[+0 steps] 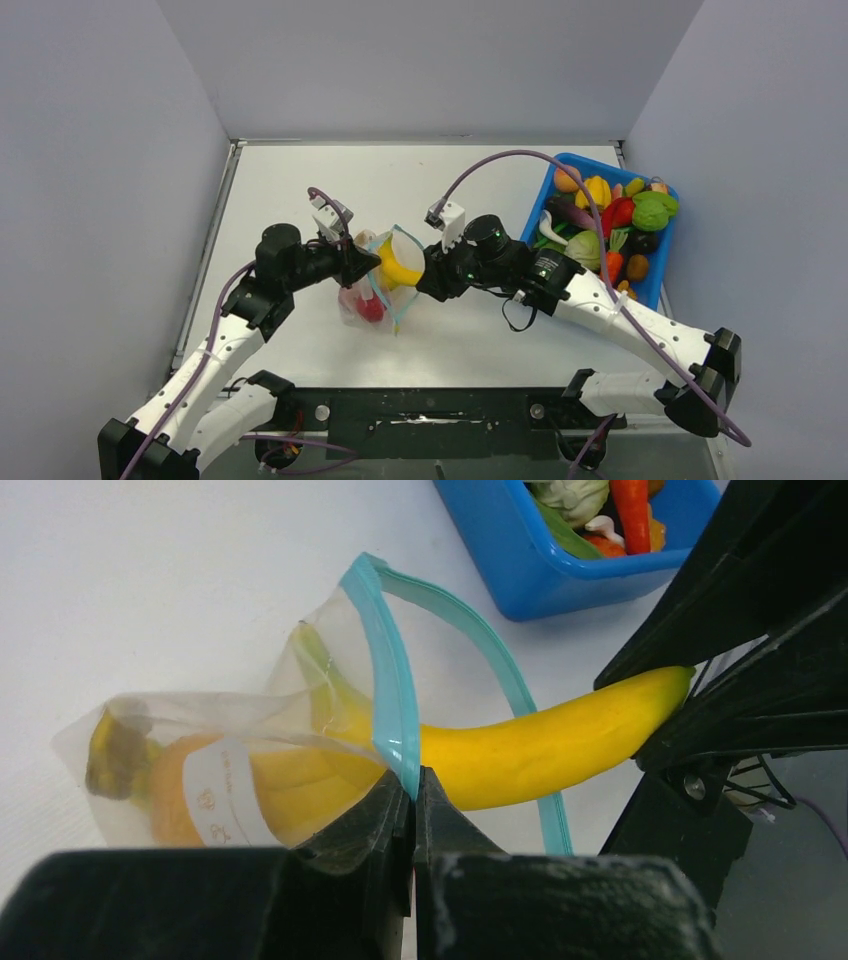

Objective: Place the food in the zip-top bag and seal the zipper
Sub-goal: Place the fake fruit in the zipper food storage bag, then pick up the fake fruit from the bin, then place the fake fruit in the zipper food storage bag.

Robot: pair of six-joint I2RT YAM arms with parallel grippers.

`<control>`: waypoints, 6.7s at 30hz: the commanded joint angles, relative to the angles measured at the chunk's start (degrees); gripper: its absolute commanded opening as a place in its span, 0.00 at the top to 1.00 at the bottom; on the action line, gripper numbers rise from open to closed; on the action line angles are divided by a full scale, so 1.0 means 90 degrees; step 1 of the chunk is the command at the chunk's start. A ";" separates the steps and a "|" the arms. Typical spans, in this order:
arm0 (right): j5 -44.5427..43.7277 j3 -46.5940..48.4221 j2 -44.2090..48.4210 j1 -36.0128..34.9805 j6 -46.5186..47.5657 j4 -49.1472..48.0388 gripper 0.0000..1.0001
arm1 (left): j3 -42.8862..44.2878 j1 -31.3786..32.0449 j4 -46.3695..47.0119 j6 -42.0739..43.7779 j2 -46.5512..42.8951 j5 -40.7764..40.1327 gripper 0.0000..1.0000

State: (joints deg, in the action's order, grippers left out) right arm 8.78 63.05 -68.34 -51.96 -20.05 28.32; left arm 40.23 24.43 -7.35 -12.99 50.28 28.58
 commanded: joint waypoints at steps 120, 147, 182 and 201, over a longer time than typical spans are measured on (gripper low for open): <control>-0.2731 -0.0255 -0.0666 0.4472 0.1759 -0.0387 0.61 | 0.0022 -0.0038 0.0640 -0.0080 -0.0272 0.0377 1.00; -0.2383 -0.0186 -0.2158 0.4724 0.2115 -0.0744 0.64 | 0.0010 -0.0038 0.0589 -0.0041 -0.0340 0.0300 1.00; -0.0907 -0.0115 0.0674 0.4522 0.0743 0.1136 0.83 | -0.0010 -0.0038 0.0667 -0.0129 -0.0250 0.0213 1.00; 0.0338 -0.0889 0.1643 0.2053 -0.1178 -0.0957 0.84 | 0.0049 -0.0019 0.0960 -0.0874 0.0002 -0.0055 1.00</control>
State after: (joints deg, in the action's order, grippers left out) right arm 8.97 56.60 -53.63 -27.51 -25.26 30.22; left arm 38.89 24.23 -3.16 -18.94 50.22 28.67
